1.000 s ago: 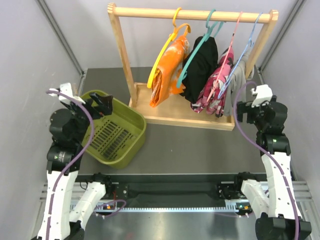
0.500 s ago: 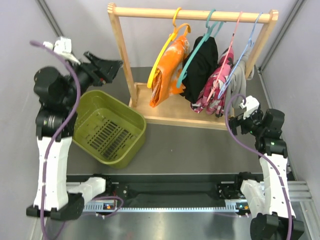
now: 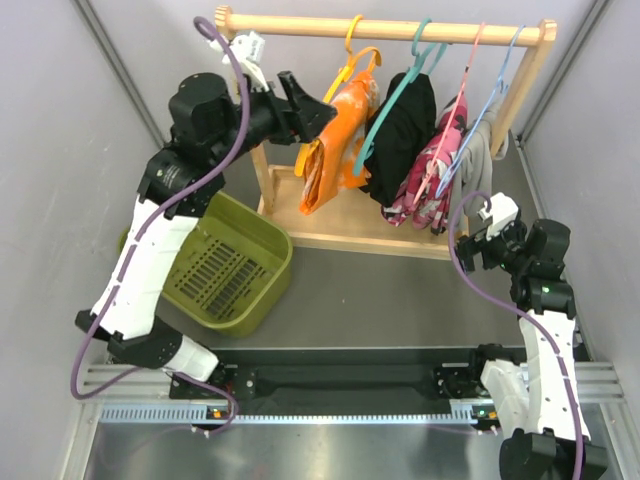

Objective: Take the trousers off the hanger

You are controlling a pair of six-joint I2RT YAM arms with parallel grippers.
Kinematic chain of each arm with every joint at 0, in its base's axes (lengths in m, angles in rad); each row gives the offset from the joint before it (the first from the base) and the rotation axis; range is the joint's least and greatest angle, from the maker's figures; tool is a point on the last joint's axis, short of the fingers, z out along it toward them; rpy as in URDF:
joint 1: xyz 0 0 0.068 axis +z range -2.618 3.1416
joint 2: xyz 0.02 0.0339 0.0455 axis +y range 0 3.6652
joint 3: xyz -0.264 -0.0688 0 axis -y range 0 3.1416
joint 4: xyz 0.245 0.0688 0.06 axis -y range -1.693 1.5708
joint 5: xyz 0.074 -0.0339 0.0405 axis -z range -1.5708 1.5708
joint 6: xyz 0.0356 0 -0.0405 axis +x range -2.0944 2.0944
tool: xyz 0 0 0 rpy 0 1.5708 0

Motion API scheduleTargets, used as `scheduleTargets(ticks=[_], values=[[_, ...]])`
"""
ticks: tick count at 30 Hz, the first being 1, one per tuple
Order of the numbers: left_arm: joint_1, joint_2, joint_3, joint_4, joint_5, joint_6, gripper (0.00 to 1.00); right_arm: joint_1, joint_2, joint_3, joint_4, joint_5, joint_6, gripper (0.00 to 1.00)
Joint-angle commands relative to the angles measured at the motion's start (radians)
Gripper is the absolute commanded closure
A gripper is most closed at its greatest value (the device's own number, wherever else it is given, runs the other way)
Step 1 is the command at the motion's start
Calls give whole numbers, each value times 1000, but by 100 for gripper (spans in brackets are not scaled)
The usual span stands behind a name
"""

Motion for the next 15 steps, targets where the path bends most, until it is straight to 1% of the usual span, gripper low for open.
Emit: scheduleTargets(ticks=[1, 2, 3, 4, 5, 6, 9, 12, 13, 14, 15], values=[[-71, 59, 100, -34, -196, 132, 25, -10, -13, 10, 3, -30, -21, 0], [-111, 103, 149, -66, -305, 189, 29, -12, -12, 10, 3, -28, -19, 0], [-134, 103, 177, -82, -358, 190, 29, -12, -12, 10, 3, -28, -19, 0], [-157, 152, 204, -100, -404, 253, 30, -12, -13, 10, 0, -28, -21, 0], [-195, 174, 230, -112, -459, 284, 30, -12, -15, 12, 1, -28, -21, 0], [-209, 197, 273, -135, -536, 314, 31, -12, -16, 10, 1, -28, -19, 0], [-251, 274, 319, -148, -643, 430, 35, -12, -18, 12, -2, -23, -21, 0], [-271, 307, 335, -145, -708, 493, 45, -13, -18, 12, -3, -22, -19, 0], [-272, 312, 333, -145, -713, 496, 62, -13, -18, 12, -3, -20, -19, 0], [-272, 315, 335, -140, -717, 496, 87, -13, -19, 13, -3, -20, -21, 0], [-272, 317, 335, -125, -722, 498, 100, -13, -19, 12, -3, -20, -19, 0]])
